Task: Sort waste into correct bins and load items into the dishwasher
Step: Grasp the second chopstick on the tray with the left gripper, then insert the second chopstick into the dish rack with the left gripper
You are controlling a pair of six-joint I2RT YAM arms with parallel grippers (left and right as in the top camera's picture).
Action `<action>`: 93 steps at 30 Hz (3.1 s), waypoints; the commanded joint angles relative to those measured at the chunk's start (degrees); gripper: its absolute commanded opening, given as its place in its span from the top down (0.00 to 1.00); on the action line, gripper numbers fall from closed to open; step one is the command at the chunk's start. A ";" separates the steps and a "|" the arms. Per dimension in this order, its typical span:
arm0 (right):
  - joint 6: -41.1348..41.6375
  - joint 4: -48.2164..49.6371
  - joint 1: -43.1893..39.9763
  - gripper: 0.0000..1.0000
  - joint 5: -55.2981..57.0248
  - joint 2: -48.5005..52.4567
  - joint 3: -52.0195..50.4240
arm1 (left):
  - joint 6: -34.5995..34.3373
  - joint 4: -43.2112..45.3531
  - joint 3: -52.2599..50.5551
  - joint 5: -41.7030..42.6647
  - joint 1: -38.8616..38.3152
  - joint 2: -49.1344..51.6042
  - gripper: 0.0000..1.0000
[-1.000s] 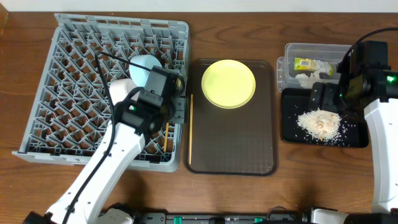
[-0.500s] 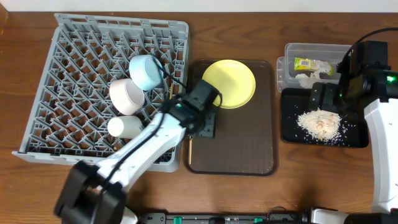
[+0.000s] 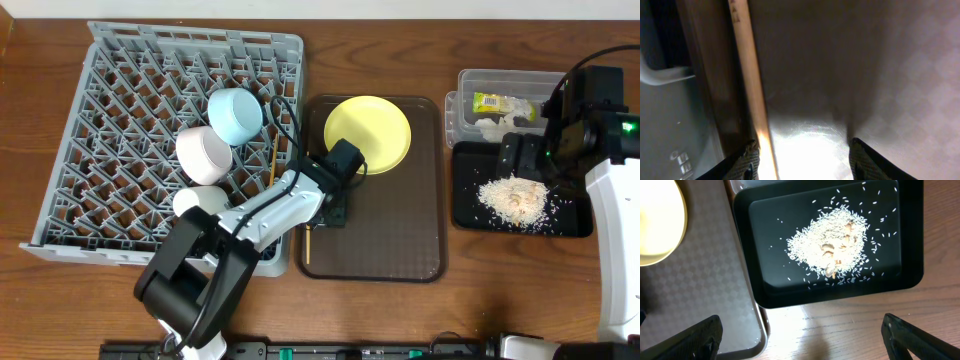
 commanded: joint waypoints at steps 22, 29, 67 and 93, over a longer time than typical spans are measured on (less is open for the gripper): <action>-0.04 -0.26 -0.85 0.01 -0.22 -0.26 0.28 | -2.58 0.04 0.31 0.17 -0.13 1.97 0.94; -0.07 -0.44 -0.85 0.01 -0.20 -0.26 0.28 | -2.34 -0.85 0.76 0.15 -0.07 0.20 0.94; -0.26 -0.31 -0.85 0.01 -0.22 -0.26 0.28 | 19.80 -4.17 7.50 -1.51 19.04 -14.51 0.94; -0.70 -0.46 -0.85 0.01 -0.22 -0.26 0.28 | 25.07 -4.17 20.52 6.43 16.92 -19.02 0.56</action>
